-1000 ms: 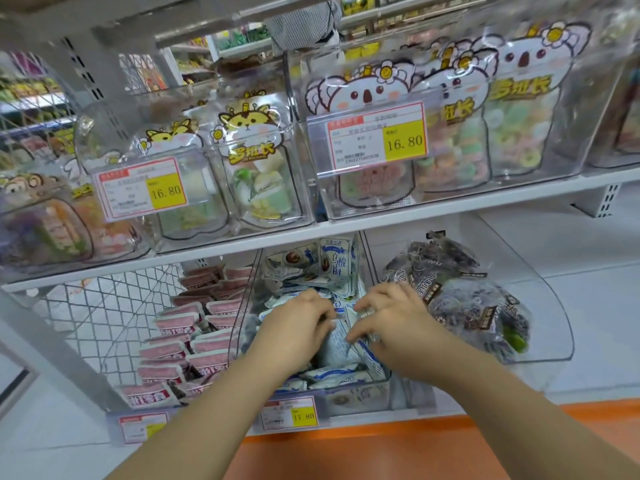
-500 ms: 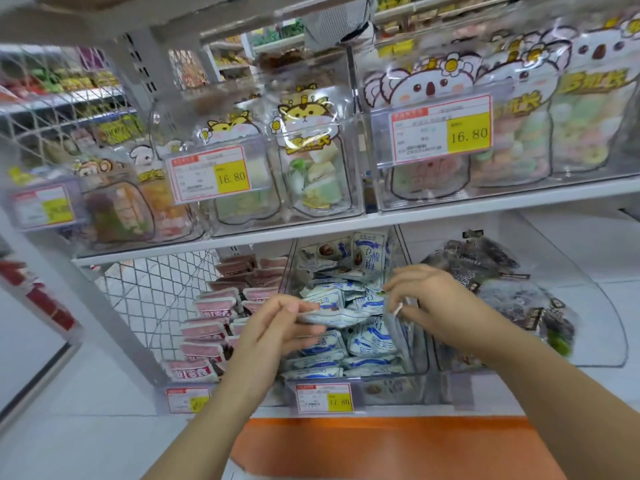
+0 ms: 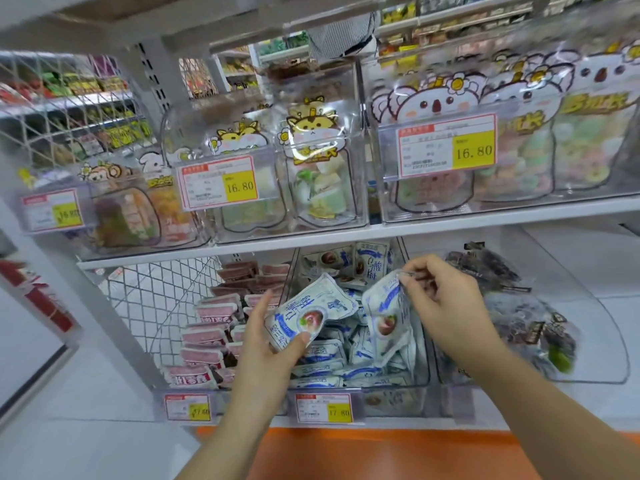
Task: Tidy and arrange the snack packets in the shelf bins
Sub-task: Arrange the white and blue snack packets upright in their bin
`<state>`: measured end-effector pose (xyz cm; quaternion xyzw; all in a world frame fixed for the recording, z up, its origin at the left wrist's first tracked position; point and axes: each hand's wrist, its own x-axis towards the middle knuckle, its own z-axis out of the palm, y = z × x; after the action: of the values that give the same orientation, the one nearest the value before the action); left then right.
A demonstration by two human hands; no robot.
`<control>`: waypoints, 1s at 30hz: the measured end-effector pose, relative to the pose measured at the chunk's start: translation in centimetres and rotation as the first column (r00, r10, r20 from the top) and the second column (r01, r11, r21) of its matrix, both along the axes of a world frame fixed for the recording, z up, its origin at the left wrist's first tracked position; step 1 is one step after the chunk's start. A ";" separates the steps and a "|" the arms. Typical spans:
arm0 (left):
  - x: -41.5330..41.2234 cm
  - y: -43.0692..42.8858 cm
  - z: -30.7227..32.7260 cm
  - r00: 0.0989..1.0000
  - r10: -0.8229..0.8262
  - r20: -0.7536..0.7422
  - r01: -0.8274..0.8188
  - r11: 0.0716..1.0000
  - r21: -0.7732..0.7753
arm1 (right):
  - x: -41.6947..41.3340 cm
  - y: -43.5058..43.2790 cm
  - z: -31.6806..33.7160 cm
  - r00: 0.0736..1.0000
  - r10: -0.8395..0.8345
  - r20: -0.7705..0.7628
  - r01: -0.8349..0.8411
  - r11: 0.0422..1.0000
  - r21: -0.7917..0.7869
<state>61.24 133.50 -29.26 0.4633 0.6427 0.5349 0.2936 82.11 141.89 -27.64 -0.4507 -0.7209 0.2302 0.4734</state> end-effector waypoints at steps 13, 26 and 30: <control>0.3 1.7 2.2 0.972 -0.098 -0.215 0.107 0.994 0.031 | -1.4 -2.1 0.4 0.981 0.072 -0.180 -0.068 0.997 0.031; 0.6 5.4 4.0 0.482 -0.552 -0.680 0.325 0.834 -0.447 | -0.5 -1.2 -0.5 0.970 0.173 0.168 -0.154 0.981 -0.121; 0.8 6.9 2.7 0.450 -0.642 -0.621 0.381 0.767 -0.516 | 0.3 -1.2 0.0 0.898 0.242 0.366 -0.193 0.967 -0.165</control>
<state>62.04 140.35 -26.59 0.7674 0.6039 0.0627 0.2060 82.42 140.64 -27.66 -0.4323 -0.8296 0.2335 0.2654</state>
